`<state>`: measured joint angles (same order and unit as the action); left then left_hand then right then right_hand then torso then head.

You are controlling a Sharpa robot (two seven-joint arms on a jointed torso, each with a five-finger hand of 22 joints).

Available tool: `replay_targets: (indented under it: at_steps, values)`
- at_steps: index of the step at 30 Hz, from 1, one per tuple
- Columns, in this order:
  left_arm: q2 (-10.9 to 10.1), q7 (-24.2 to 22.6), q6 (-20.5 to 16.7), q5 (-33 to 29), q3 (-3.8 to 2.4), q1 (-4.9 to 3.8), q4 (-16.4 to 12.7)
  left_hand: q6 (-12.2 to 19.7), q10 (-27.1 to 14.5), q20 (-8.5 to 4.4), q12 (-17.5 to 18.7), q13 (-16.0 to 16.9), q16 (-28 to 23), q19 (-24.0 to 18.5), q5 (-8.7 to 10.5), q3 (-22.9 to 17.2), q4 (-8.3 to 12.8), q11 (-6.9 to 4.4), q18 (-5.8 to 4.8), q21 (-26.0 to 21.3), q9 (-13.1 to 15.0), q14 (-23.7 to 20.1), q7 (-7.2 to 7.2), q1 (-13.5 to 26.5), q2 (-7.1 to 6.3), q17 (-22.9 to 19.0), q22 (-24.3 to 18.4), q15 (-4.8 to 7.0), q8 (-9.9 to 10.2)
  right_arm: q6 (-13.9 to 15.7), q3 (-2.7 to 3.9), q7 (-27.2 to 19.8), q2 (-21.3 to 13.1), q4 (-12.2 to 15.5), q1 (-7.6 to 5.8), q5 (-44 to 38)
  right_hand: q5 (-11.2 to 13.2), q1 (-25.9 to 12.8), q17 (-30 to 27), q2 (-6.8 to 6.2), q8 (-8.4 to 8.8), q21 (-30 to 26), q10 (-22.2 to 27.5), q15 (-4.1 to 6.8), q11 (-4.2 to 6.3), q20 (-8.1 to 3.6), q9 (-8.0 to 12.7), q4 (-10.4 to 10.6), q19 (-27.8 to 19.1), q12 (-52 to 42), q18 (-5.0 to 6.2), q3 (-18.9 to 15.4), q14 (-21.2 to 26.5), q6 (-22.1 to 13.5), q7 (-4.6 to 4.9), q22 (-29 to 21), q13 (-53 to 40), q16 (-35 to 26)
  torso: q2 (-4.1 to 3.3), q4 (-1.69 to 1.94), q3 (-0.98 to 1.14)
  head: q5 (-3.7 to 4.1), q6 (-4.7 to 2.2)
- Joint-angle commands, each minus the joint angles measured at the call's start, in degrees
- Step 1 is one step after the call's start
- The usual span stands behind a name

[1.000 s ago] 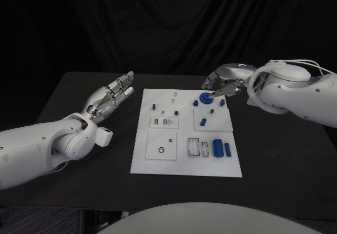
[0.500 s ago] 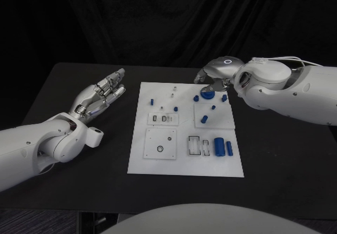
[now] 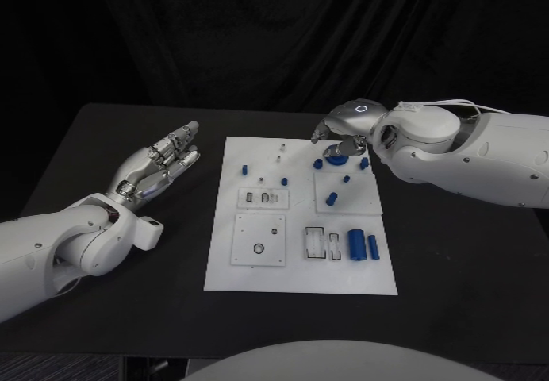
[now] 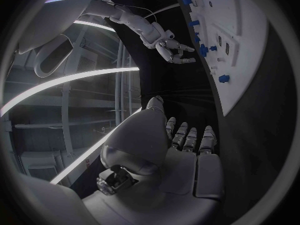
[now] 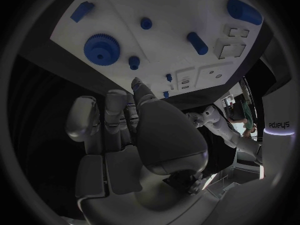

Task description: Assemble the parts on the task board

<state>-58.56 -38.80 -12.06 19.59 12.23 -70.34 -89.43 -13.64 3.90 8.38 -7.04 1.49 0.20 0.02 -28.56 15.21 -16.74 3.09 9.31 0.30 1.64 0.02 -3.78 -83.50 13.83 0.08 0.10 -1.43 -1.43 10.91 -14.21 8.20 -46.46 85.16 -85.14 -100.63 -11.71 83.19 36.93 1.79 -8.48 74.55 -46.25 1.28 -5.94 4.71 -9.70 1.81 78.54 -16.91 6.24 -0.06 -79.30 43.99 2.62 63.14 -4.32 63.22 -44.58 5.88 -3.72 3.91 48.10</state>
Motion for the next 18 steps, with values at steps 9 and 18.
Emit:
replay_targets:
  at_steps: [9,18]
  values:
    - [-0.5,-12.0,-0.6,0.5,-0.05,-0.17,-0.8,-0.1,-0.2,-0.60,0.3,-0.1,-0.2,0.0,-0.29,-0.3,0.1,-0.53,0.98,-0.3,0.0,0.0,0.21,-0.8,-0.11,-0.1,-0.1,0.37,-0.3,-2.6,0.04,0.5,-1.5,1.3,0.10,0.0,-0.7,-0.5,0.4,-0.34,0.49,0.6,0.4,-0.52,-0.21,0.51,0.0,0.2,-0.1,0.8,-0.72,0.8,-0.1,0.5,0.45,0.6,0.0,0.7,-0.87,0.36,-0.06,0.48,-1.23]
    - [-0.3,-11.8,-0.2,0.5,-0.05,-0.17,-0.7,0.1,-0.3,-0.75,0.4,-0.1,-0.2,0.0,-0.33,-0.3,0.1,-0.53,0.96,-0.3,0.0,0.0,0.25,-0.8,-0.04,-0.1,-0.1,0.33,-0.2,-2.4,0.03,0.8,-1.7,1.0,0.25,0.3,-1.1,-0.1,0.6,-0.23,0.63,0.7,0.5,-0.57,-0.24,0.60,-0.1,-0.1,-0.3,1.2,-0.71,1.6,0.1,0.8,0.49,0.8,0.0,0.8,-0.96,0.32,-0.16,0.74,-1.15]
